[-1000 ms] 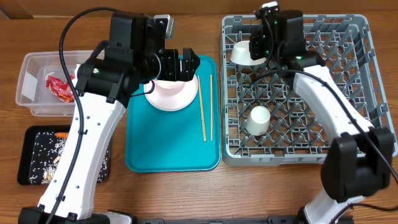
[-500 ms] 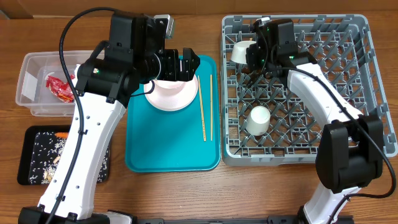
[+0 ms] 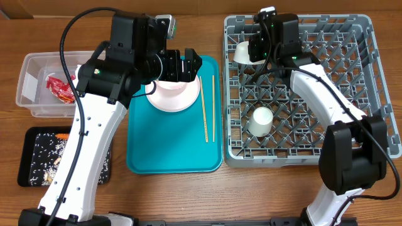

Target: Sort waste into correct bins and load items into the dishwasher

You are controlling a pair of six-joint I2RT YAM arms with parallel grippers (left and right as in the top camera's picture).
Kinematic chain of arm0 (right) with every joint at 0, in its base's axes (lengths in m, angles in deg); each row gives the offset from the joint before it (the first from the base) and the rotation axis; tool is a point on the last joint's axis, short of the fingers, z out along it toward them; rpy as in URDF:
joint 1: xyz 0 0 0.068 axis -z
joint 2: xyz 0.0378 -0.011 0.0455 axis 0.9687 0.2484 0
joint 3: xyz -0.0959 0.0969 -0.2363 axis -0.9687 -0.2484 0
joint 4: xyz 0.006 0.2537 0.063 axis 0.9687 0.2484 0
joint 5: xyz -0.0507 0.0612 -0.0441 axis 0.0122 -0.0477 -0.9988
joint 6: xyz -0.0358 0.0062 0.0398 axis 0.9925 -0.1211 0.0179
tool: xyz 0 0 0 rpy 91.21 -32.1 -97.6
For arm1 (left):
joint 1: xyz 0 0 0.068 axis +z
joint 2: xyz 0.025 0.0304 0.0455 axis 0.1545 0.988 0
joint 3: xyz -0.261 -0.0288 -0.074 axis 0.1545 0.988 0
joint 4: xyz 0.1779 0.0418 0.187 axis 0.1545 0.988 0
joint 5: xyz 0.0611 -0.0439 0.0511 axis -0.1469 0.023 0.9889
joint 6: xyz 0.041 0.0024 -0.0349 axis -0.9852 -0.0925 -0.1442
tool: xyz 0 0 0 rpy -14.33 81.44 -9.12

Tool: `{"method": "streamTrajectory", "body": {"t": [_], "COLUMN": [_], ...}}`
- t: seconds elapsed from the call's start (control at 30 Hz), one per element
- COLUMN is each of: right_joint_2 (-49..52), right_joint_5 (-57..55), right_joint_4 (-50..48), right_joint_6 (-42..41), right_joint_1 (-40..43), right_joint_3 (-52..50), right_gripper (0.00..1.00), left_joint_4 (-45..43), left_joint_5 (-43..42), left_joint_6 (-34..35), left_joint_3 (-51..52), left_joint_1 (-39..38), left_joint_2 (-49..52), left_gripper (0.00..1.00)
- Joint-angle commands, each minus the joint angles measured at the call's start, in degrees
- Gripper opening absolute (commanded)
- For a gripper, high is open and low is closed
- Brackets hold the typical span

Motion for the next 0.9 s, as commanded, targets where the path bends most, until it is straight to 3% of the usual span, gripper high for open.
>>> {"method": "streamTrajectory", "body": {"t": [0.0, 0.3, 0.37, 0.77, 0.87], "right_joint_2": [2.01, 4.52, 3.74, -7.56, -12.92], "right_joint_5": [-4.92, -4.87, -4.90, -5.07, -4.70], "right_joint_4": [-1.27, 0.37, 2.14, 11.15, 13.70], "right_joint_6": [-0.92, -2.19, -2.19, -3.80, -7.89], "right_joint_1": [0.07, 0.04, 0.00, 0.00, -0.04], "right_joint_3": [1.33, 1.36, 1.36, 1.42, 1.42], "right_gripper": [0.14, 0.14, 0.09, 0.11, 0.11], "left_joint_4": [-0.07, -0.07, -0.07, -0.07, -0.07], "left_joint_5": [0.42, 0.42, 0.44, 0.44, 0.42], "left_joint_6": [-0.72, -0.72, -0.72, -0.72, -0.72], "left_joint_3": [-1.11, -1.11, -1.11, -1.11, -1.11], "left_joint_1": [0.22, 0.22, 0.22, 0.22, 0.22], "left_joint_2": [-0.72, -0.72, -0.72, -0.72, -0.72], "left_gripper": [1.00, 1.00, 1.00, 1.00, 1.00]}}
